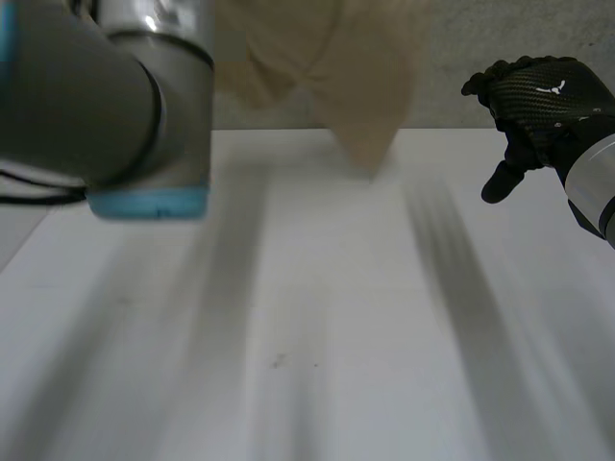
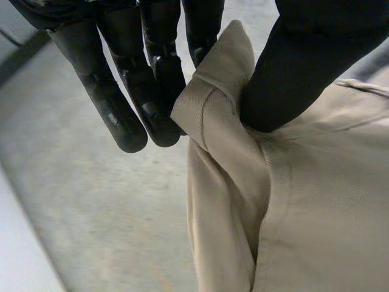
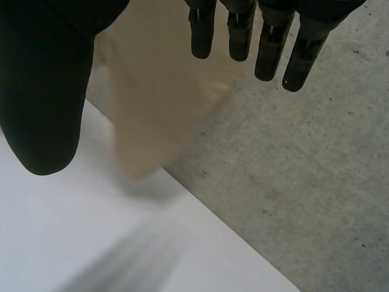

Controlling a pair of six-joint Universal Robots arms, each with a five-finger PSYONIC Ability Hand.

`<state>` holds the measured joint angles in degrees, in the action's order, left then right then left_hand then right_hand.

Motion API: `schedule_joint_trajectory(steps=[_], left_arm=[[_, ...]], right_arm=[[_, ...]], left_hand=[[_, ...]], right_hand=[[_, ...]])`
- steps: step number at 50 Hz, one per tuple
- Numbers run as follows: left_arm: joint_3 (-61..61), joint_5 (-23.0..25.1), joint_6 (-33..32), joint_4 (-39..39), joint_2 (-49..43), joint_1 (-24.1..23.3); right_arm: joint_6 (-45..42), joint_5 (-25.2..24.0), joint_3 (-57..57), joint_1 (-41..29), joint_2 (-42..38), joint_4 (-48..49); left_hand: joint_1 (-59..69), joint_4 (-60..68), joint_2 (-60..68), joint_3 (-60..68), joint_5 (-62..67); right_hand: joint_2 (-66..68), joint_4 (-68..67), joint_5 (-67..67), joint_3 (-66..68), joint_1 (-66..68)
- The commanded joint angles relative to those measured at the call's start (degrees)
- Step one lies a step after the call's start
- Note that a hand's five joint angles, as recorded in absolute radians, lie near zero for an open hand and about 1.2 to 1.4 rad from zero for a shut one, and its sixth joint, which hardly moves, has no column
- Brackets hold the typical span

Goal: Fold the shorts.

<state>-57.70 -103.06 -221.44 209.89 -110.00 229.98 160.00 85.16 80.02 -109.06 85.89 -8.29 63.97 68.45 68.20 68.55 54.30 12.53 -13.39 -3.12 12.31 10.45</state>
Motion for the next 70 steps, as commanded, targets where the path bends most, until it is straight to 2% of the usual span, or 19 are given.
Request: schedule_joint_trajectory(steps=[1, 7, 11, 12, 16, 19, 20, 23, 28, 32, 33, 34, 35, 38, 43, 47, 54, 68, 70], left_arm=[[-16.8, 0.1, 2.3, 0.0, -0.2, -5.4], [-27.5, -0.2, 9.3, -0.1, -1.0, -9.6], [-33.6, -0.6, 16.6, -0.4, -3.5, -15.0], [-34.8, -0.7, 19.1, -0.9, -4.8, -17.9], [-36.3, -1.3, 21.9, -2.1, -5.1, -23.0], [-36.1, -2.0, 21.9, -3.3, -3.6, -23.3], [-35.9, -2.8, 21.9, -3.8, -1.7, -22.7], [-35.6, -4.0, 21.7, -4.3, 1.4, -20.4], [-35.1, -4.1, 21.5, -4.8, 6.5, -10.0], [-35.6, -3.7, 21.5, -4.8, 8.7, -4.8], [-35.9, -3.6, 21.5, -4.8, 9.1, -1.9], [-35.9, -3.6, 21.5, -4.8, 9.1, -1.9], [-36.4, -3.4, 21.5, -4.8, 9.3, 2.3], [-36.9, -1.9, 21.5, -4.8, 9.3, 6.2], [-37.7, 5.8, 21.5, -6.3, 7.6, 12.9], [-37.7, 8.1, 21.5, -7.3, 4.9, 15.3], [-37.8, 8.0, 22.0, -7.4, 2.6, 17.9], [-39.1, 7.9, 22.4, -7.3, 2.8, 18.2], [-39.2, 7.9, 22.4, -7.3, 2.8, 18.2]], right_arm=[[0.1, 0.0, 0.0, -0.1, 0.0, 0.0], [0.1, 0.1, 0.0, -0.1, -0.2, 0.0], [0.1, 0.2, 0.0, -0.1, -0.5, 0.1], [0.1, 0.2, 0.0, -0.1, -0.6, 0.1], [0.0, 0.2, 0.0, -0.1, -0.7, 0.1], [0.0, 0.3, 0.0, 0.0, -0.8, 0.0], [0.1, 0.2, 0.1, 0.0, -0.8, 0.0], [0.1, 0.2, 0.1, -0.1, -0.8, -0.2], [0.3, 0.4, 0.0, -0.5, -1.4, -0.5], [0.3, 0.6, 0.1, -0.7, -2.5, -1.7], [0.3, 0.7, 0.2, -0.8, -2.5, -2.2], [0.5, 0.7, 0.8, -1.0, -2.5, -3.6], [0.8, 0.5, 1.1, -1.2, -2.5, -4.0], [1.4, 0.4, 2.1, -3.2, -2.6, -4.8], [2.6, 0.9, 5.0, -11.4, -4.1, -4.6], [6.8, 0.8, 6.7, -15.0, -7.3, -4.2], [16.9, 0.7, 9.4, -19.0, -13.3, 2.0], [18.9, 1.0, 11.2, -28.6, -21.5, 12.1], [18.9, 2.3, 11.2, -30.5, -23.4, 14.4]], left_hand=[[16.0, 11.5, 11.8, 11.5, 15.7], [16.0, 11.5, 11.8, 11.5, 15.7], [16.0, 11.5, 11.8, 11.5, 15.7], [5.7, 1.2, 1.5, 1.1, 5.4], [-35.0, -39.4, -39.2, -39.5, -35.3], [-43.8, -48.3, -48.0, -48.4, -44.1], [-48.5, -53.0, -52.7, -53.1, -48.8], [-50.4, -54.9, -54.6, -55.0, -50.7], [-50.2, -54.7, -54.4, -54.8, -50.6], [-50.6, -55.0, -54.8, -55.1, -50.9], [-50.7, -55.2, -55.0, -55.3, -51.1], [-50.7, -55.2, -55.0, -55.3, -51.1], [-50.9, -55.4, -55.1, -55.5, -51.2], [-50.7, -55.2, -55.0, -55.3, -51.1], [-50.2, -54.7, -54.4, -54.8, -50.6], [-50.2, -54.7, -54.4, -54.8, -50.6], [-50.2, -54.7, -54.4, -54.8, -50.6], [-50.6, -55.0, -54.8, -55.1, -50.9], [-50.6, -55.0, -54.8, -55.1, -50.9]], right_hand=[[-2.5, 3.4, 3.1, -2.3, -0.4], [-2.5, 3.4, 3.1, -2.3, -0.4], [-2.5, 3.4, 3.1, -2.3, -0.4], [-2.5, 3.4, 3.1, -2.3, -0.4], [-2.5, 3.4, 3.1, -2.3, -0.4], [-2.5, 3.4, 3.1, -2.3, -0.4], [-2.5, 3.4, 3.1, -2.3, -0.4], [-2.5, 3.4, 3.1, -2.3, -0.4], [-2.5, 3.4, 3.1, -2.3, -0.4], [-2.5, 3.4, 3.1, -2.3, -0.4], [-2.5, 3.4, 3.1, -2.3, -0.4], [-2.5, 3.4, 3.1, -2.3, -0.4], [-2.5, 3.4, 3.1, -2.3, -0.4], [-2.5, 3.4, 3.1, -2.3, -0.4], [-2.5, 3.4, 3.1, -2.3, -0.4], [-2.5, 3.4, 3.1, -2.3, -0.4], [-2.5, 3.4, 3.1, -2.3, -0.4], [-2.5, 3.4, 3.1, -2.3, -0.4], [-2.5, 3.4, 3.1, -2.3, -0.4]])
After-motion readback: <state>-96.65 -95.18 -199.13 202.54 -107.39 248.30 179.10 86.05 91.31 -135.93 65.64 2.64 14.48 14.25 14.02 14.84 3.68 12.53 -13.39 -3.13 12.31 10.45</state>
